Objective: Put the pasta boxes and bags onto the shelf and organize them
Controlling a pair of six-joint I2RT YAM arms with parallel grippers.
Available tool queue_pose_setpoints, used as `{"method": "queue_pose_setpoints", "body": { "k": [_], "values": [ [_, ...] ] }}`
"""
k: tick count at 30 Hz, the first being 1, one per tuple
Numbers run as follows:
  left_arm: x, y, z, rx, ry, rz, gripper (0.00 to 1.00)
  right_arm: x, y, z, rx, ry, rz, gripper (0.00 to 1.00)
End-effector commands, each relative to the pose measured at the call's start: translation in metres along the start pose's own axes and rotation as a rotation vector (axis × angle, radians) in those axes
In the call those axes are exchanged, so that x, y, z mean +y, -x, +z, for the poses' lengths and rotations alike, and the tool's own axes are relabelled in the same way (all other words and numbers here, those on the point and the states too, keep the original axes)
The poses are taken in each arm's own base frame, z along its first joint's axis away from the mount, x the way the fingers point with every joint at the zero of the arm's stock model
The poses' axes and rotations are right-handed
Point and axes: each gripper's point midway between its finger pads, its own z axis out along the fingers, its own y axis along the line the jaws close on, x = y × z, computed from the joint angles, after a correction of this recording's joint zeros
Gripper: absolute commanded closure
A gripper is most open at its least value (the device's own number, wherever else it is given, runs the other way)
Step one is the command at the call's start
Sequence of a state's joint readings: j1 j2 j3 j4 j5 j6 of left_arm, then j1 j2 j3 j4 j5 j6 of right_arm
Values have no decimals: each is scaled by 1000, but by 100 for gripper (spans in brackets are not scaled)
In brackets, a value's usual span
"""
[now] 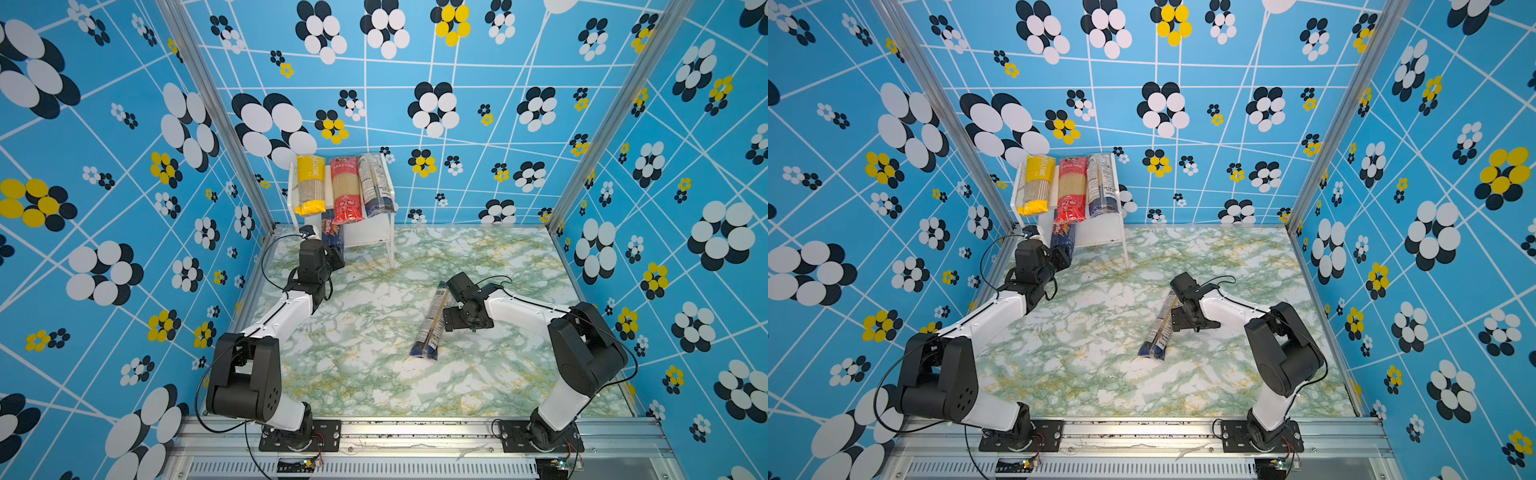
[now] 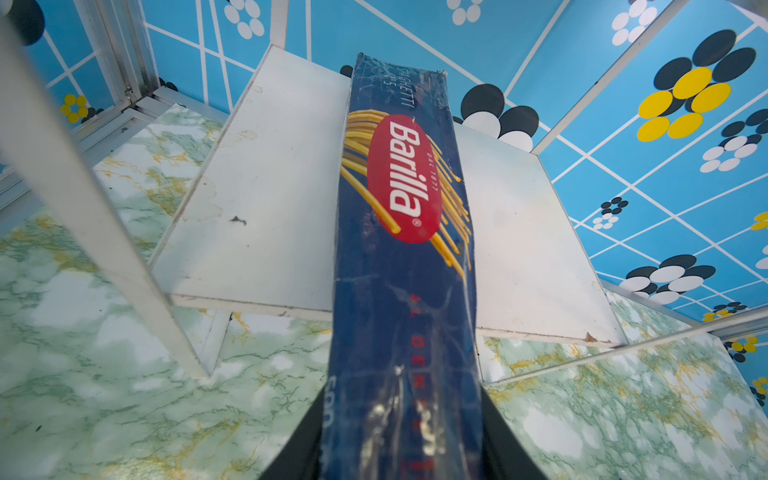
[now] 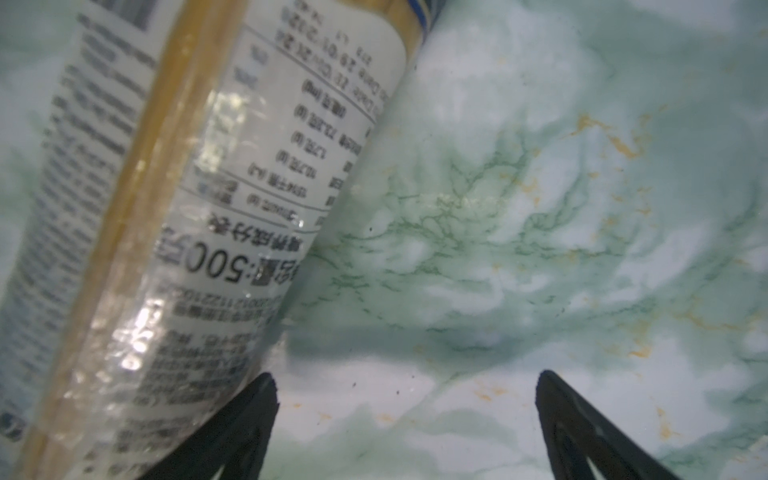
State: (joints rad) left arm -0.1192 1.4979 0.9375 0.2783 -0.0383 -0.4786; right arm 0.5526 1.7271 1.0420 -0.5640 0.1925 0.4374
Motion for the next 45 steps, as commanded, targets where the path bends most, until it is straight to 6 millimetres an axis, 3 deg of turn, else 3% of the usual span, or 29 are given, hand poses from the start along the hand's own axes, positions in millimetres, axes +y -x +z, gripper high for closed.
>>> {"method": "queue_pose_setpoints", "body": {
  "k": [1,7,12,25,30,45],
  "values": [
    [-8,25,-1,-107,-29,-11,58,-6,-5,-1,9,-11,6,1],
    [-6,24,-3,-110,-20,-9,58,-6,-5,-1,11,-10,8,1],
    [-4,24,-5,-112,-12,-7,48,-5,-4,-1,9,-7,8,1],
    [0,17,-9,-111,-12,-2,46,-5,-7,0,19,-4,6,1],
    [1,14,-10,-107,-12,4,35,-4,-6,1,20,-2,7,1],
    [4,4,-25,-91,-15,27,33,-1,-2,-1,23,7,-1,1]
  ]
}}
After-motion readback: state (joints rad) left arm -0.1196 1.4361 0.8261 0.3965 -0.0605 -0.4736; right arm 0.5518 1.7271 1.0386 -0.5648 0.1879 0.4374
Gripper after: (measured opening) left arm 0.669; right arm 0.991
